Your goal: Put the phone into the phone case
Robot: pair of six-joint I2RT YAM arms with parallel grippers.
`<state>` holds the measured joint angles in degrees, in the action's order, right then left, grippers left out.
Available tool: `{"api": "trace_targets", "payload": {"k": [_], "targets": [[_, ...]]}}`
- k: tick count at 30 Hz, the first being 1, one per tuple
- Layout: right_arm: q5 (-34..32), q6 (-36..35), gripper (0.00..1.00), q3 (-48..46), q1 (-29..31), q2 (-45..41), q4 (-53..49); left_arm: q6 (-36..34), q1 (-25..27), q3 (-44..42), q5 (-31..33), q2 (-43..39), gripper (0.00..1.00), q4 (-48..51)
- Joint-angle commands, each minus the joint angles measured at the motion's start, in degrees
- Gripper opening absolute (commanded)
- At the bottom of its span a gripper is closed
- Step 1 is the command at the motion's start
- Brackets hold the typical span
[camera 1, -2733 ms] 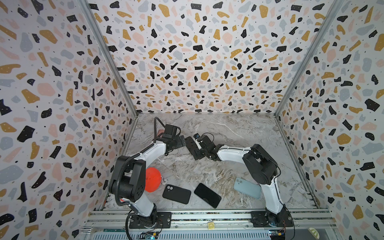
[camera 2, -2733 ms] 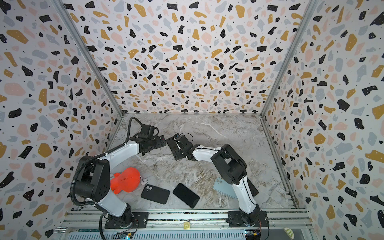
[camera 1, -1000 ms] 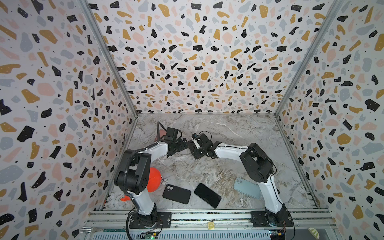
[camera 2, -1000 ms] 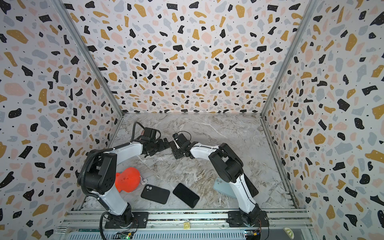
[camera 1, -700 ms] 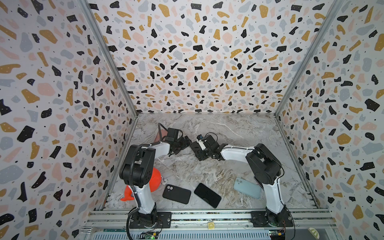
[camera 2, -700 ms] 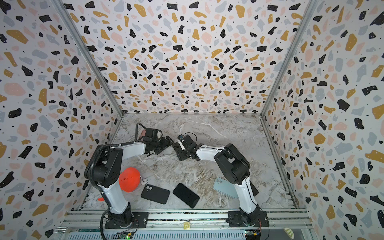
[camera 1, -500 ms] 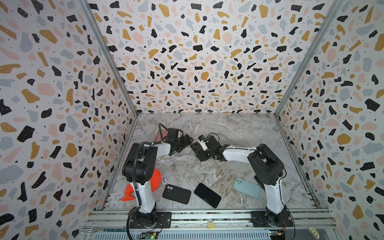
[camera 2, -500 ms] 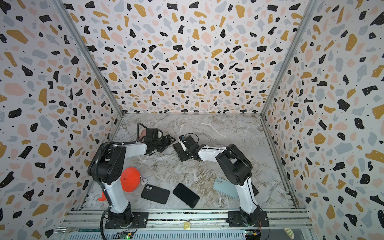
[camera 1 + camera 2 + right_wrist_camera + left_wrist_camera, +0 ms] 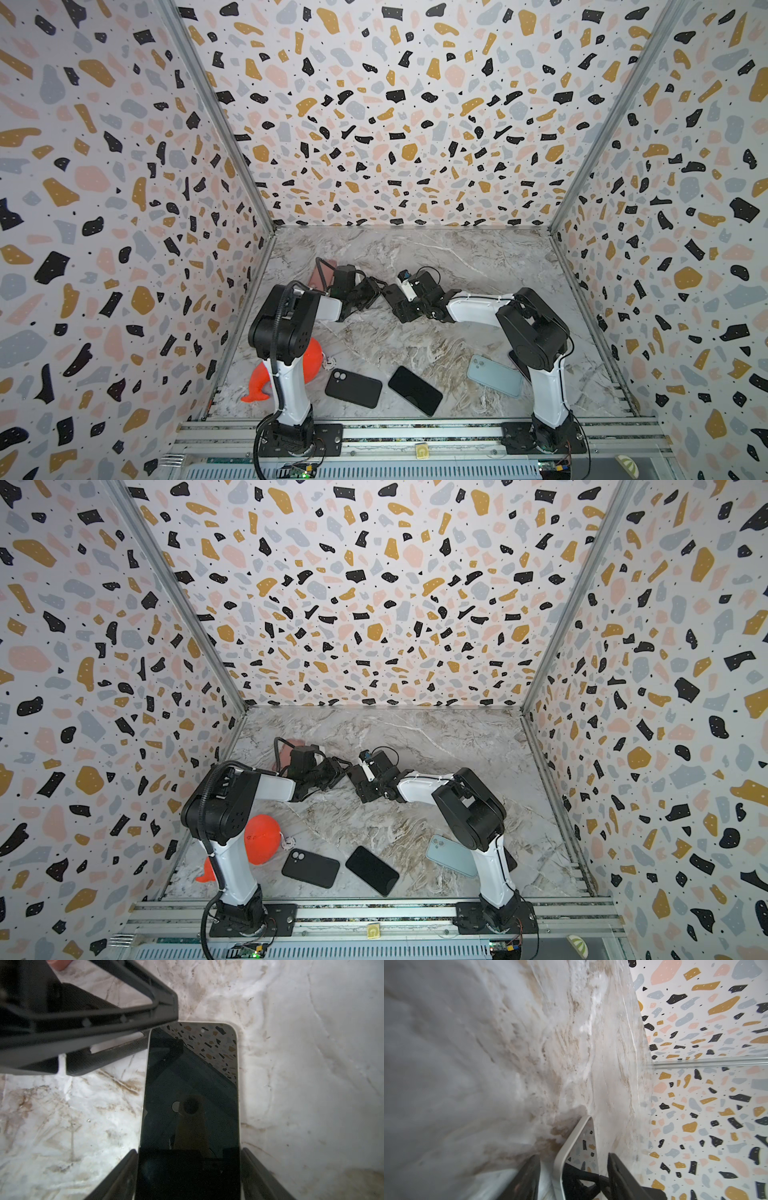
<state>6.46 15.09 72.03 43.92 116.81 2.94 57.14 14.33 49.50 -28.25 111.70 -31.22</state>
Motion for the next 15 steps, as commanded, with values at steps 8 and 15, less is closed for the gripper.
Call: {"api": "trace_targets", "payload": {"k": [8,15], "targets": [[1.78,0.84,0.61,-1.06,0.05,-1.72,-1.83,-1.73,0.53,1.04,-2.45,2.38,0.35,0.17],[1.87,0.96,0.61,-1.17,0.02,-1.83,-1.7,-2.74,0.61,0.87,-2.34,2.03,0.29,0.26]]}}
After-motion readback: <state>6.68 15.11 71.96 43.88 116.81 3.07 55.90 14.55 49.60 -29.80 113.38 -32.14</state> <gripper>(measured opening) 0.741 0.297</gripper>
